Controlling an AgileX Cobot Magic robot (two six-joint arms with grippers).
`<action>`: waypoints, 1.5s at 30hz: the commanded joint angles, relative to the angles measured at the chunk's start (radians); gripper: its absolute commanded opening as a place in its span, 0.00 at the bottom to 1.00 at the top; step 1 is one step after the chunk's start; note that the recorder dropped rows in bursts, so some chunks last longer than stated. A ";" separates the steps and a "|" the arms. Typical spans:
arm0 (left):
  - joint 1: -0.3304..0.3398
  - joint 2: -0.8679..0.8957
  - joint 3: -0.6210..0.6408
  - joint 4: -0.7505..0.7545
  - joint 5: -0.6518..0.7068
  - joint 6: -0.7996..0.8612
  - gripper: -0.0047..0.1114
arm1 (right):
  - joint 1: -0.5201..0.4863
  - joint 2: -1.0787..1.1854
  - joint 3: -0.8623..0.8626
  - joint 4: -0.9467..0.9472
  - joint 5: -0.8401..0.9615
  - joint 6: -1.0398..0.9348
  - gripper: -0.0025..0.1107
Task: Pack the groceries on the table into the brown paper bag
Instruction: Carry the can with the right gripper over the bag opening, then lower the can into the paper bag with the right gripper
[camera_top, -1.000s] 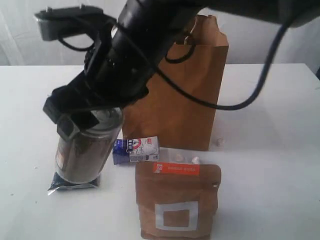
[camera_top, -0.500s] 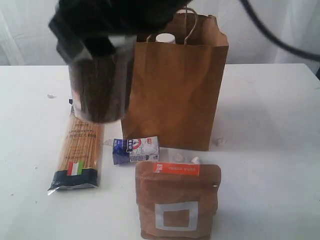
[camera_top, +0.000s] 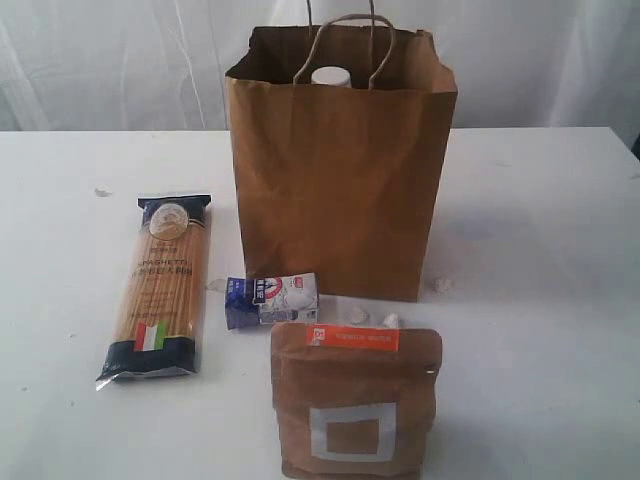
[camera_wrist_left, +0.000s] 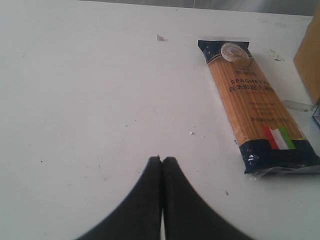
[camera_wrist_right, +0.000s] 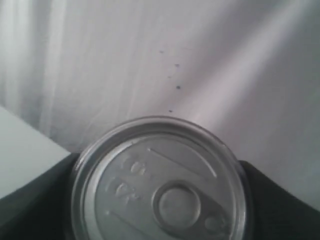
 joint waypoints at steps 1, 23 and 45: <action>-0.006 -0.004 0.002 0.002 -0.005 -0.001 0.04 | -0.109 -0.006 -0.010 -0.093 -0.039 0.215 0.02; -0.006 -0.004 0.002 0.002 -0.005 -0.001 0.04 | -0.160 0.154 -0.003 -0.006 -0.088 0.238 0.02; -0.006 -0.004 0.002 0.002 -0.005 -0.001 0.04 | -0.165 0.229 -0.003 -0.077 0.040 0.231 0.02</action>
